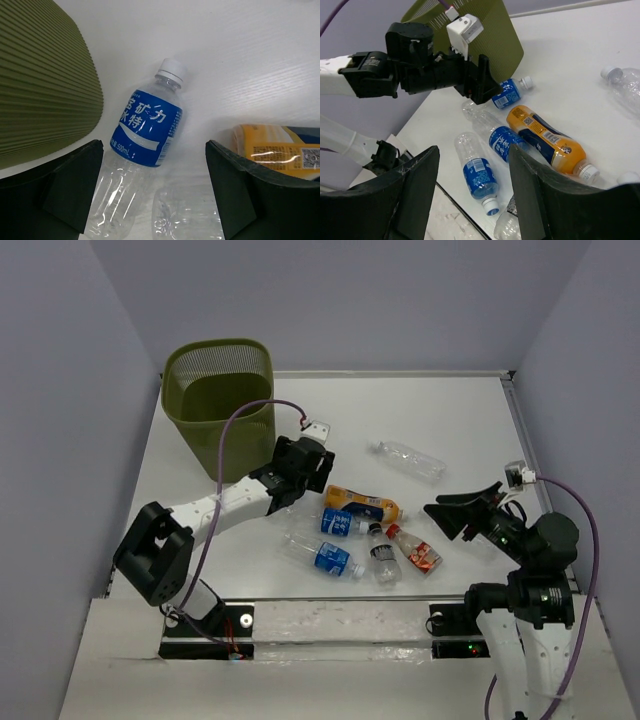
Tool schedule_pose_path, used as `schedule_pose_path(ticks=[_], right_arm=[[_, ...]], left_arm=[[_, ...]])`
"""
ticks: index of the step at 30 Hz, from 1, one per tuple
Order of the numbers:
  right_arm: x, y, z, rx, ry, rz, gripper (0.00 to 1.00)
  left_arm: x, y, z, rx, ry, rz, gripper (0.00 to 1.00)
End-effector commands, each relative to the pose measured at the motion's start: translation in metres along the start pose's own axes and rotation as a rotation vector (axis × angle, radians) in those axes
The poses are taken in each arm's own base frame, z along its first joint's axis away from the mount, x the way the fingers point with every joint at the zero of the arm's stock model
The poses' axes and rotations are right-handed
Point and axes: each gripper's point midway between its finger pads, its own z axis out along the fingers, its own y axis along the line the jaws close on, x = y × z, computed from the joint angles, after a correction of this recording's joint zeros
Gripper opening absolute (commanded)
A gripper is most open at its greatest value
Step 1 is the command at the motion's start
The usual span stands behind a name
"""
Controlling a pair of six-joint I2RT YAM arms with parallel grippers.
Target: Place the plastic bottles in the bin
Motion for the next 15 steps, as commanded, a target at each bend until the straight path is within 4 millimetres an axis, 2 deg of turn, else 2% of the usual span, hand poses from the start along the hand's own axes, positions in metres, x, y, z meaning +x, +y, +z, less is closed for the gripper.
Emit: schedule_pose_path(ticks=[1, 5, 8, 12, 15], right_arm=[[-0.003, 0.008, -0.001, -0.043, -0.018, -0.021, 0.63], [0.0, 0.009, -0.002, -0.053, -0.013, -0.021, 0.63], [0.005, 0.013, -0.001, -0.091, 0.01, -0.013, 0.63], [0.01, 0.018, -0.003, -0.12, 0.026, -0.003, 0.63], [0.013, 0.018, -0.004, -0.125, 0.033, 0.004, 0.63]], left_arm=[[-0.03, 0.01, 0.019, -0.117, -0.079, 0.03, 0.94], [-0.022, 0.006, 0.038, -0.142, -0.044, 0.064, 0.94], [-0.031, 0.009, 0.048, -0.166, -0.053, 0.054, 0.95], [-0.022, 0.015, 0.062, -0.204, -0.01, 0.067, 0.95], [-0.006, 0.018, 0.072, -0.218, 0.034, 0.097, 0.95]])
